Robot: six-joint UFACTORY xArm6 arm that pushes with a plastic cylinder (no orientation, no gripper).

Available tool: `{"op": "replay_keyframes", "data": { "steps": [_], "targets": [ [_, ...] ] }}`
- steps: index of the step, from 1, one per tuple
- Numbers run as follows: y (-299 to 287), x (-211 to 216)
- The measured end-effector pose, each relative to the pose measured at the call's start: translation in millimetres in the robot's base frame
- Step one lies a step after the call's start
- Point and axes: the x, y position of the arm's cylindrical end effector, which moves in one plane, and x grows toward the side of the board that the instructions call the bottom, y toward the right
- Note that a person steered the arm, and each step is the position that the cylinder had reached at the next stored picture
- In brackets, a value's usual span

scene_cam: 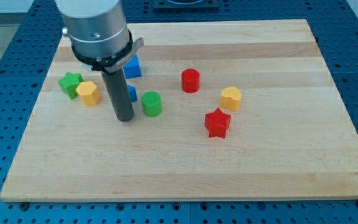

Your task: Push the circles to the right side

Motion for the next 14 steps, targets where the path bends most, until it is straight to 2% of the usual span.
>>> {"op": "replay_keyframes", "data": {
  "steps": [1,6,8,13,14],
  "targets": [
    [3,-14],
    [71,-14],
    [71,-61],
    [132,-79],
    [127,-109]
  ]
}}
